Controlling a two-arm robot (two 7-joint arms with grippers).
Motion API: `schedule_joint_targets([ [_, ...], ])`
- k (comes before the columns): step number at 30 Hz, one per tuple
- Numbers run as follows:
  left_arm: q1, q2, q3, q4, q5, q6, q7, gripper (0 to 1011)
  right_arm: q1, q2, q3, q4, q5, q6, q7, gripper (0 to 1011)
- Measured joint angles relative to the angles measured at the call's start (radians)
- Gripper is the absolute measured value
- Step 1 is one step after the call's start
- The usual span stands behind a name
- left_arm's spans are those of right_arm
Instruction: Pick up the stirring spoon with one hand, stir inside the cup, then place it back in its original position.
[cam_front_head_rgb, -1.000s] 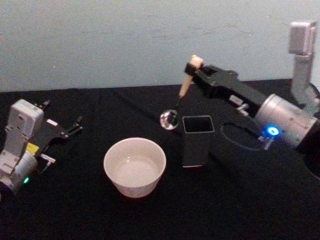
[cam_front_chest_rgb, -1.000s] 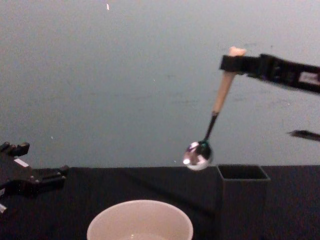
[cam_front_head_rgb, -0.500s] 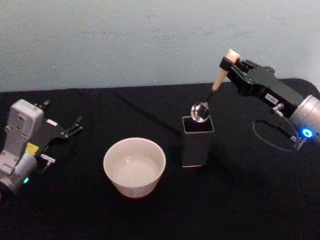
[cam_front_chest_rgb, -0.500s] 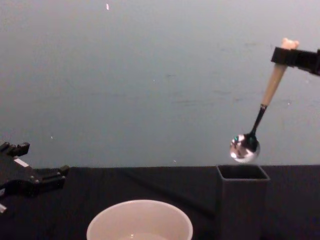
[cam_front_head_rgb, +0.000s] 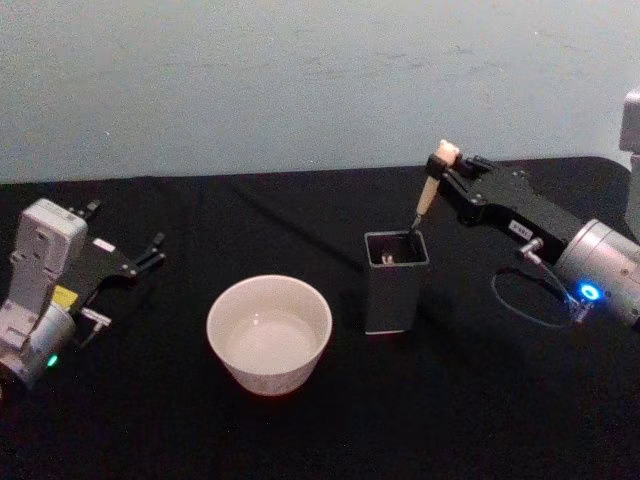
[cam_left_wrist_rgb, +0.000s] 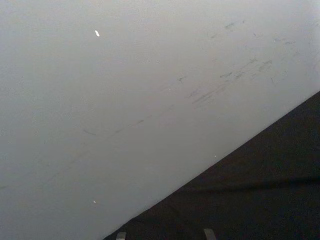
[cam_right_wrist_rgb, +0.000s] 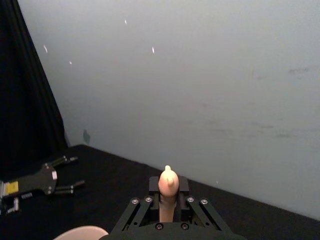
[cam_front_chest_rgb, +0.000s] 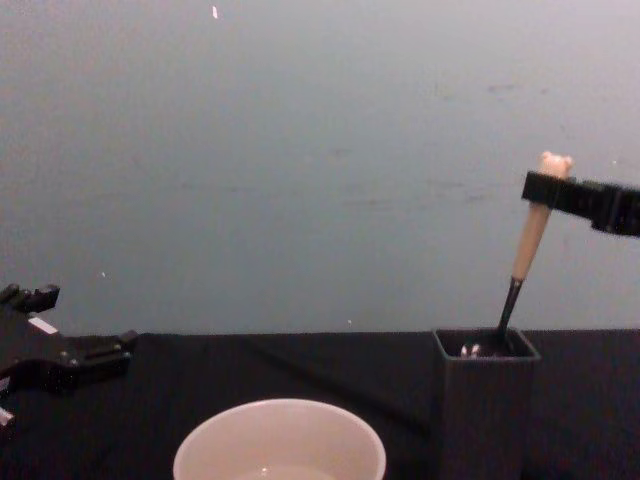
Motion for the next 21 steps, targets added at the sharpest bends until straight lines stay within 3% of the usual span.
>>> schedule_joint_targets([
  [21, 0.0, 0.0, 0.0, 0.0, 0.0, 0.0, 0.0, 1001, -0.006, -0.021, -0.045, 0.084, -0.067, 0.016, 0.016, 212],
])
